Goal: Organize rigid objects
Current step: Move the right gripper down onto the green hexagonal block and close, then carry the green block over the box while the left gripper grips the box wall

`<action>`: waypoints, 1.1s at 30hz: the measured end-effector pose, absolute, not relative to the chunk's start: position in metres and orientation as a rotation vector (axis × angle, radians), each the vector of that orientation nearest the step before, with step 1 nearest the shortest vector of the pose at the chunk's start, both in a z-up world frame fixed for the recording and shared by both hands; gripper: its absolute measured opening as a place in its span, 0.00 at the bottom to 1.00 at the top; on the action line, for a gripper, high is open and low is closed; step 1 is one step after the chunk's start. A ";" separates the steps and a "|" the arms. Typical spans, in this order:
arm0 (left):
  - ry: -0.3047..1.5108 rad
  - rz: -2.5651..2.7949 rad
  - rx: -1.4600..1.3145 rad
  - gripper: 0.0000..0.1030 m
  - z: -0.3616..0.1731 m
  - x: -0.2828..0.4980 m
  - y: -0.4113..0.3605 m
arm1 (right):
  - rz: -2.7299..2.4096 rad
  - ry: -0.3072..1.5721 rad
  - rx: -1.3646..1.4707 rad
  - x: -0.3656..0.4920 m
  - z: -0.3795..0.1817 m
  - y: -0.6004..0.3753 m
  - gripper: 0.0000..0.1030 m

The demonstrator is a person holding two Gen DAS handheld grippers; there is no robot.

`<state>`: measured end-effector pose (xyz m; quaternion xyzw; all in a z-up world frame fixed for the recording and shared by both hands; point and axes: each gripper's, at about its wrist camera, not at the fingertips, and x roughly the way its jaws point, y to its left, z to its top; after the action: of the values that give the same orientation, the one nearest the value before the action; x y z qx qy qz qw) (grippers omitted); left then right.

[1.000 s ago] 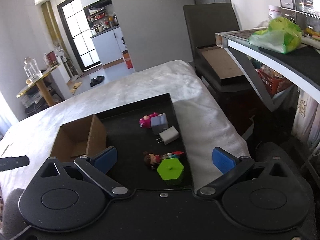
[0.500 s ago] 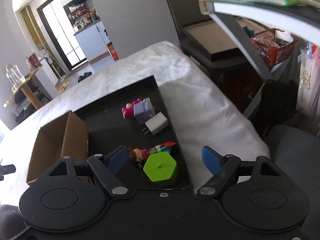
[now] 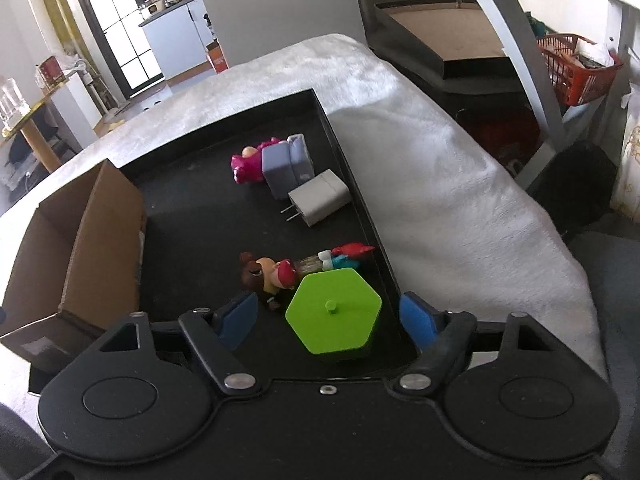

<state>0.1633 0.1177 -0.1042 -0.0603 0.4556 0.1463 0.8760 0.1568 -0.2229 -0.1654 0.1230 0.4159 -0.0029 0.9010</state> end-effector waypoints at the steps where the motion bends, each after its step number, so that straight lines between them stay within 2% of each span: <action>1: 0.964 0.306 -0.133 0.58 -0.107 0.166 0.119 | -0.010 0.861 0.248 0.158 -0.168 -0.222 0.71; 2: 0.979 0.309 -0.141 0.53 -0.111 0.168 0.120 | -0.015 0.863 0.243 0.160 -0.170 -0.221 0.70; 5: 1.010 0.304 -0.154 0.48 -0.119 0.172 0.122 | -0.025 0.875 0.241 0.165 -0.178 -0.220 0.69; 7: 1.018 0.307 -0.143 0.46 -0.121 0.173 0.121 | -0.026 0.888 0.234 0.168 -0.183 -0.219 0.63; 8: 1.023 0.306 -0.132 0.45 -0.122 0.174 0.119 | -0.025 0.895 0.230 0.168 -0.186 -0.219 0.57; 10: 1.028 0.304 -0.116 0.41 -0.123 0.175 0.117 | -0.020 0.892 0.229 0.167 -0.189 -0.220 0.55; 14: 1.045 0.307 -0.152 0.19 -0.128 0.178 0.122 | -0.015 0.877 0.228 0.164 -0.186 -0.220 0.55; 17: 1.044 0.286 -0.155 0.09 -0.128 0.178 0.120 | 0.000 0.858 0.224 0.160 -0.182 -0.218 0.55; 33: 0.990 0.309 -0.302 0.09 -0.129 0.173 0.137 | 0.081 0.798 0.248 0.145 -0.138 -0.219 0.55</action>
<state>0.1734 0.1369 -0.1294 -0.1439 0.4714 0.1472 0.8576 0.1450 -0.2194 -0.1377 0.1205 0.3874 0.0393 0.9132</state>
